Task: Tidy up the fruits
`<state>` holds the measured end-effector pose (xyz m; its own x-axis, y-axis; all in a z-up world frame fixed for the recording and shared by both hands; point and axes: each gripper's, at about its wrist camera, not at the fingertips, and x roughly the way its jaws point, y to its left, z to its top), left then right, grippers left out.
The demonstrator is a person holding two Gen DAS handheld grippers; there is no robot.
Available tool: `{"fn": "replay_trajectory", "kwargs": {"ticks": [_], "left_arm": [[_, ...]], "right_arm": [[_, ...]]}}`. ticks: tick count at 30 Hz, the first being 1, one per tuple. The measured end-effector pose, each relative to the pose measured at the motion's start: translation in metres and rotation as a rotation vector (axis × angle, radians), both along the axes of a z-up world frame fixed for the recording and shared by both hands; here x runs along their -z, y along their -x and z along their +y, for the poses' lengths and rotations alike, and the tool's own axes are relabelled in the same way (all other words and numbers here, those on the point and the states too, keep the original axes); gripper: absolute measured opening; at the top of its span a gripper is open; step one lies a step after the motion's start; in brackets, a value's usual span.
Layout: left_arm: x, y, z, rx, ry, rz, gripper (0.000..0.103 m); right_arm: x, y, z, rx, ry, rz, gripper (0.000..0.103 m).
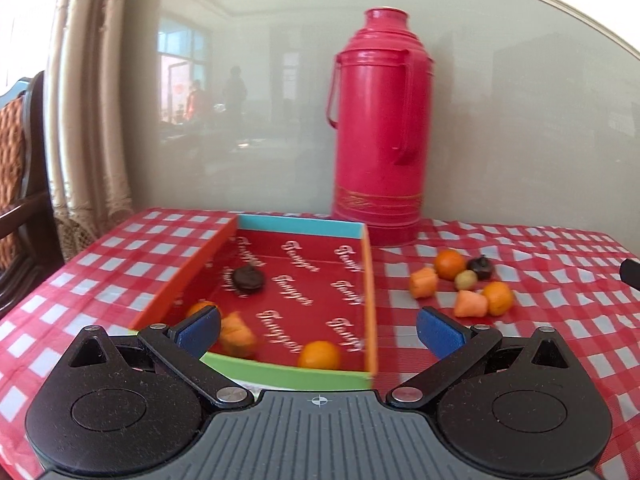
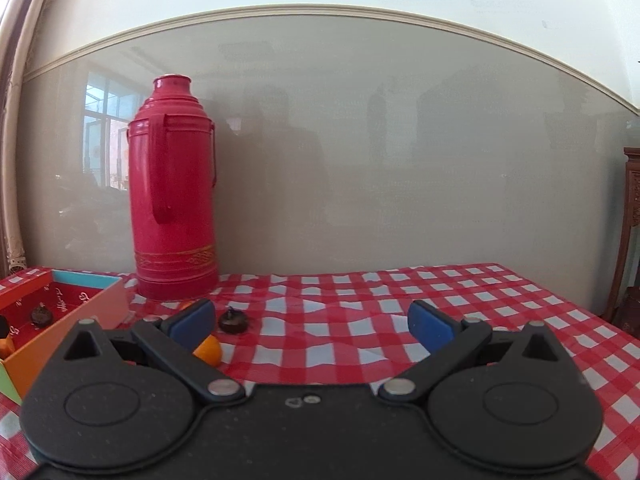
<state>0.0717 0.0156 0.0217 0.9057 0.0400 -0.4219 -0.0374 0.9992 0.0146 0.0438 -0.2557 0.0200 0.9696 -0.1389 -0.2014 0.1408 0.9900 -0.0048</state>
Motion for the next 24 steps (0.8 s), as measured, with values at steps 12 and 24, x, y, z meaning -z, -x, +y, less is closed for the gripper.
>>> {"fn": "replay_trajectory", "kwargs": {"ticks": [12, 24], "left_arm": [[0.009, -0.028, -0.064, 0.113, -0.016, 0.014, 0.103], [0.035, -0.086, -0.123, 0.188, -0.052, 0.128, 0.085]], "right_arm": [[0.008, 0.008, -0.039, 0.069, 0.013, 0.018, 0.097], [0.019, -0.014, -0.073, 0.156, -0.061, 0.050, 0.097]]}}
